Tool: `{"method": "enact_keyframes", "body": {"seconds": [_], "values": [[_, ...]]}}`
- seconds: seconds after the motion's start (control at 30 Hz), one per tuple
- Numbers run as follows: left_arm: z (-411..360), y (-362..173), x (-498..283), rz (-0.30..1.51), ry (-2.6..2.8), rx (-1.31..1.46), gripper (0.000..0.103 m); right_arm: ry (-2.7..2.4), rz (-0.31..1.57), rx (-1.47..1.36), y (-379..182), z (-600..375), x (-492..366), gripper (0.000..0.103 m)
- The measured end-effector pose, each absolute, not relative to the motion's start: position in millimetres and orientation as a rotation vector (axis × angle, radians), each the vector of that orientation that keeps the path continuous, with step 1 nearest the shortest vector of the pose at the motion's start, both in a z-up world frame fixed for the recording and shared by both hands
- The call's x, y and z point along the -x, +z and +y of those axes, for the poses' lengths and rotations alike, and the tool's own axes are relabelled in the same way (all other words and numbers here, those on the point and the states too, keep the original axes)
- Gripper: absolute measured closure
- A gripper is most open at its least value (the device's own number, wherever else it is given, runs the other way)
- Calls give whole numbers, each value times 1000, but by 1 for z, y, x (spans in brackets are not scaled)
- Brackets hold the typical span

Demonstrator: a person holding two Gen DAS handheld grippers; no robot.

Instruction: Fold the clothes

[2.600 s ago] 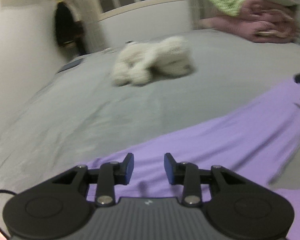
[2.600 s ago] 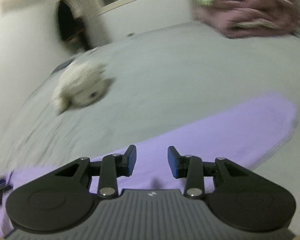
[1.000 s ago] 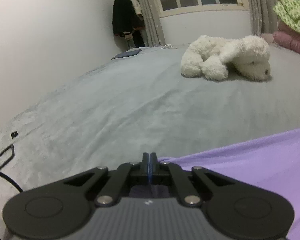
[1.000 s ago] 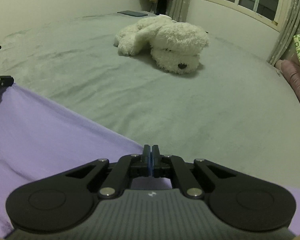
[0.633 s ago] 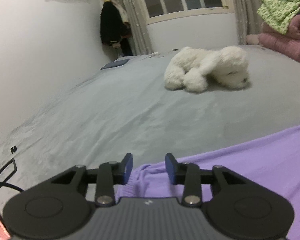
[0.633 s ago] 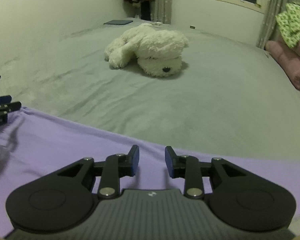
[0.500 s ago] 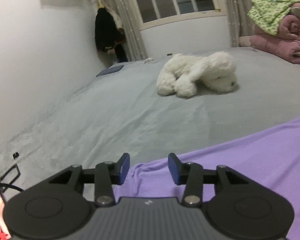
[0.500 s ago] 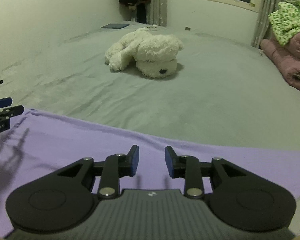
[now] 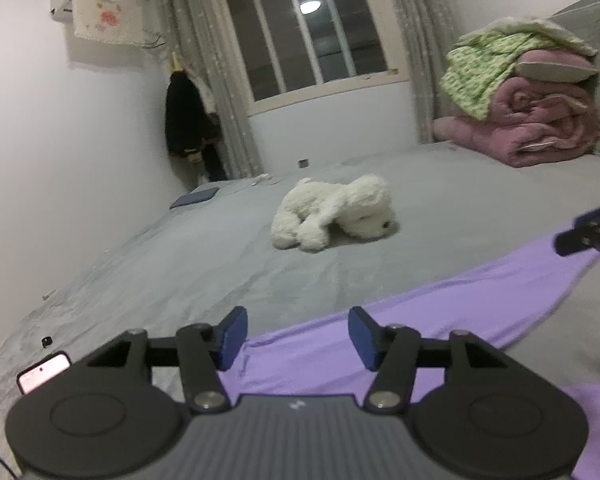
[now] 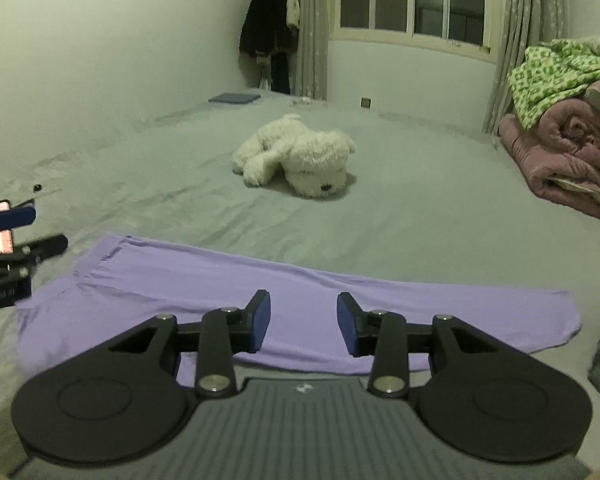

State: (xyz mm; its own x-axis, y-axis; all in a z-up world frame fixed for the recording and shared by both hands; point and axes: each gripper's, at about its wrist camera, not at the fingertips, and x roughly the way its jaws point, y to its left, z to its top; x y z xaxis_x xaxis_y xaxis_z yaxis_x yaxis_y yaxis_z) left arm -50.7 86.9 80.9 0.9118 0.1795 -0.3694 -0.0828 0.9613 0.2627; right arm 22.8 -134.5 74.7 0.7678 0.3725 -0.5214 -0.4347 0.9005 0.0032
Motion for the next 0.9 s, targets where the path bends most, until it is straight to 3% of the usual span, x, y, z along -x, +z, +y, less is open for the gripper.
{"method": "enact_keyframes", "body": {"seconds": [0.37, 0.63, 0.9], "values": [[90, 81, 112, 411, 71, -170, 40, 461, 543, 60, 61, -133, 24, 57], [85, 68, 138, 332, -43, 29, 34, 462, 570, 34, 45, -129, 38, 54], [70, 103, 161, 304, -120, 185, 28, 458, 565, 54, 49, -124, 48, 53]]}}
